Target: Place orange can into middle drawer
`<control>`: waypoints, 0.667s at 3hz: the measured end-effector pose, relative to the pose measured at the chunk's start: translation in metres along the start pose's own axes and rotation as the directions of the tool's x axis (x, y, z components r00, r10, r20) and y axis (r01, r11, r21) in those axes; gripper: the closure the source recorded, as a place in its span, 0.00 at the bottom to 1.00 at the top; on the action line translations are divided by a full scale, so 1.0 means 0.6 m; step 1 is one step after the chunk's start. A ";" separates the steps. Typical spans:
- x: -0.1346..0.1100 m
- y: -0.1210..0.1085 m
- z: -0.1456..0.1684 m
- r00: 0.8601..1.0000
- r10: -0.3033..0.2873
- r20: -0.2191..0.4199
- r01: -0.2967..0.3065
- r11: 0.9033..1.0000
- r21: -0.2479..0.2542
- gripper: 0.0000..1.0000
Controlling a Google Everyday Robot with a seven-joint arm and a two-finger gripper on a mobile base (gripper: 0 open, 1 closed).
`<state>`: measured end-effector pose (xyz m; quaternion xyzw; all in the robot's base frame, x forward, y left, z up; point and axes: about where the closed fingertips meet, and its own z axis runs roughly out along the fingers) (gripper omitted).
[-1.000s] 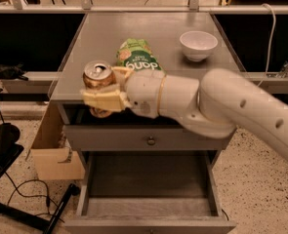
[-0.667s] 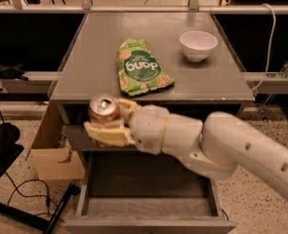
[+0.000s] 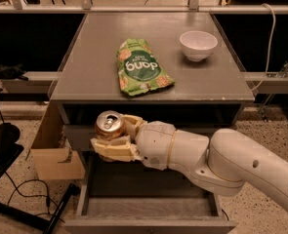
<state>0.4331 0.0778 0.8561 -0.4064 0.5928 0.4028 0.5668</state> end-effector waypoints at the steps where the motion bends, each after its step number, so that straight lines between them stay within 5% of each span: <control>1: 0.069 -0.011 0.009 0.998 0.037 -0.060 -0.037 0.999 -0.010 1.00; 2: 0.253 -0.038 -0.007 0.979 0.087 -0.182 -0.094 0.995 -0.033 1.00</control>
Offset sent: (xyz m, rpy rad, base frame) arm 0.0321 -0.0436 -0.2568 -0.2390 0.2716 0.0326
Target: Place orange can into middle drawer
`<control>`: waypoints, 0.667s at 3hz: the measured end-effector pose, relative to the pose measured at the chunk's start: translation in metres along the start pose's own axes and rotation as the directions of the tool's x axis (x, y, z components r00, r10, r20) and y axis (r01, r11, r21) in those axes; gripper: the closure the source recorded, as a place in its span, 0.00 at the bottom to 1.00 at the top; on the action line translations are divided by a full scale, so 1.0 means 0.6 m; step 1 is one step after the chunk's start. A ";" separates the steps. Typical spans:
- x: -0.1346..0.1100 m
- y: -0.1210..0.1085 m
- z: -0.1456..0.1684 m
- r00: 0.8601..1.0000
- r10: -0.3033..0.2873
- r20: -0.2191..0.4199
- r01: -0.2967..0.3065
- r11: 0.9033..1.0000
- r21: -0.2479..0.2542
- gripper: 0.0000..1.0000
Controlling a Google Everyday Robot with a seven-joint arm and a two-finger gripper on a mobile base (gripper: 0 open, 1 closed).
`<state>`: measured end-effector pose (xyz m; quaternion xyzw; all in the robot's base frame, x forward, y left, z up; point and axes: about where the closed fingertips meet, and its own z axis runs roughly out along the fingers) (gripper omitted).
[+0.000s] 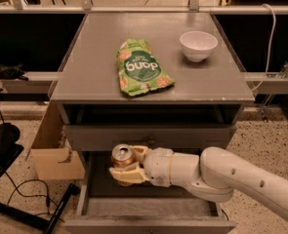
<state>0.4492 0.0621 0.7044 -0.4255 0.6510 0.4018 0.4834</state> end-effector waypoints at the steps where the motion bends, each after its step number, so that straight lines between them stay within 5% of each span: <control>1: 0.114 -0.030 -0.005 0.999 -0.013 -0.035 0.012 1.000 -0.016 1.00; 2: 0.218 -0.070 -0.016 0.998 -0.020 -0.055 0.019 1.000 -0.010 1.00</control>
Offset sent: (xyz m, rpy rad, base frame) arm 0.0287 -0.0709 -0.1889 -0.0834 -0.0148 0.0166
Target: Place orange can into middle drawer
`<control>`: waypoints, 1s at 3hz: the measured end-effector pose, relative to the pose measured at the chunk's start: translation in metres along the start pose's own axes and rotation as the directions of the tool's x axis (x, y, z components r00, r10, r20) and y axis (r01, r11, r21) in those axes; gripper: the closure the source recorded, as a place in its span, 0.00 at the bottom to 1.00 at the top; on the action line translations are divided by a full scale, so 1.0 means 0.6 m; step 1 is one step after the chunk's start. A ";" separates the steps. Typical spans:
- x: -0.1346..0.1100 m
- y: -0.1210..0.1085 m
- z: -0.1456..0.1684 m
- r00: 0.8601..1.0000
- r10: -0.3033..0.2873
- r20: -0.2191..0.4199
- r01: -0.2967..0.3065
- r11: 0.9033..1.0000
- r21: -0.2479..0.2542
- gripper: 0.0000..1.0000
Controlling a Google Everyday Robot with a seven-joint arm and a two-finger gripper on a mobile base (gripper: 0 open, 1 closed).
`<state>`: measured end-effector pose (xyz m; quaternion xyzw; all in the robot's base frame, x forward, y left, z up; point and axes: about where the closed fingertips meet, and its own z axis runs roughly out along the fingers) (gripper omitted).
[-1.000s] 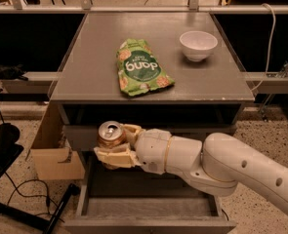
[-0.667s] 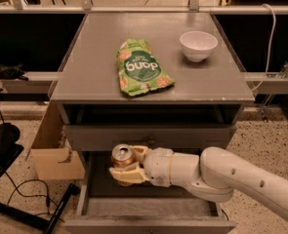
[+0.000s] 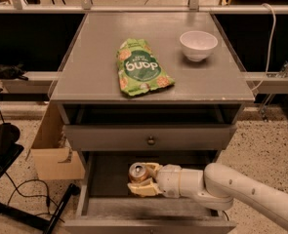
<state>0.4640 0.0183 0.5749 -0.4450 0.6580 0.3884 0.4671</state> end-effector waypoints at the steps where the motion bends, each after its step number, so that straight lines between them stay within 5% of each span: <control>1: 0.000 0.000 0.003 1.000 -0.003 -0.001 0.003 1.000 -0.003 1.00; 2: 0.024 -0.015 0.031 0.997 -0.075 -0.003 0.075 0.995 -0.065 1.00; 3: 0.078 -0.035 0.044 0.986 -0.165 -0.005 0.162 0.976 -0.146 1.00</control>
Offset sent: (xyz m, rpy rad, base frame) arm 0.0343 0.0237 -0.0582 -0.0418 -0.1554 0.2284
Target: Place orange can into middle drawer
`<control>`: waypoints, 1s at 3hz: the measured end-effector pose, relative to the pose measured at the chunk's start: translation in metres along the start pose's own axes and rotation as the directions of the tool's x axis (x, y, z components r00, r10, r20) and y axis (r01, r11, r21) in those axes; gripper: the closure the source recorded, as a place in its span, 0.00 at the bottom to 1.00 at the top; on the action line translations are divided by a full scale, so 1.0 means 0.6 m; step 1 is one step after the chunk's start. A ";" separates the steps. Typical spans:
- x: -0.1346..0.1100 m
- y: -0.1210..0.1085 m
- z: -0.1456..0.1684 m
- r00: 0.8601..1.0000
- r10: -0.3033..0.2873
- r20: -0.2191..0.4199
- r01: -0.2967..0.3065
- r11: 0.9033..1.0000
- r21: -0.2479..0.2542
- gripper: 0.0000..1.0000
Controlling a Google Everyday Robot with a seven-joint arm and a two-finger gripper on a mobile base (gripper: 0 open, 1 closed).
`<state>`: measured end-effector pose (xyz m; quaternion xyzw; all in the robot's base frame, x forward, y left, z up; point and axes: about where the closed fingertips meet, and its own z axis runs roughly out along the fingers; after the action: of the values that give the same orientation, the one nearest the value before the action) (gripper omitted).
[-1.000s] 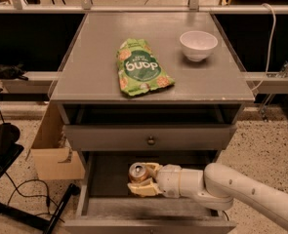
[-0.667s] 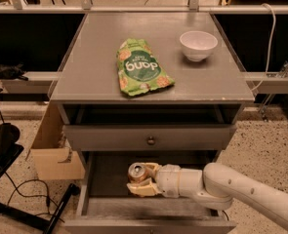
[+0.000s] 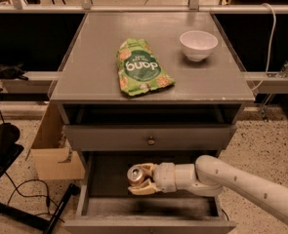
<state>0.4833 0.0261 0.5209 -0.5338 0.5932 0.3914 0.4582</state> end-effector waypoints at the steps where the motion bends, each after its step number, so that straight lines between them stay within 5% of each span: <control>1: 0.055 -0.001 -0.007 0.999 -0.024 -0.025 0.023 0.999 -0.042 1.00; 2: 0.111 0.002 -0.022 0.999 -0.001 -0.053 -0.002 0.999 -0.044 1.00; 3: 0.115 0.003 -0.023 0.998 0.002 -0.055 -0.005 0.999 -0.044 0.82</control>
Offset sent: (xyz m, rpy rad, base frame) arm -0.0067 -0.0573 -0.0968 -0.0856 0.0506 0.0259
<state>0.4791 -0.0061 0.4584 -0.5533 0.5978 0.3903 0.4291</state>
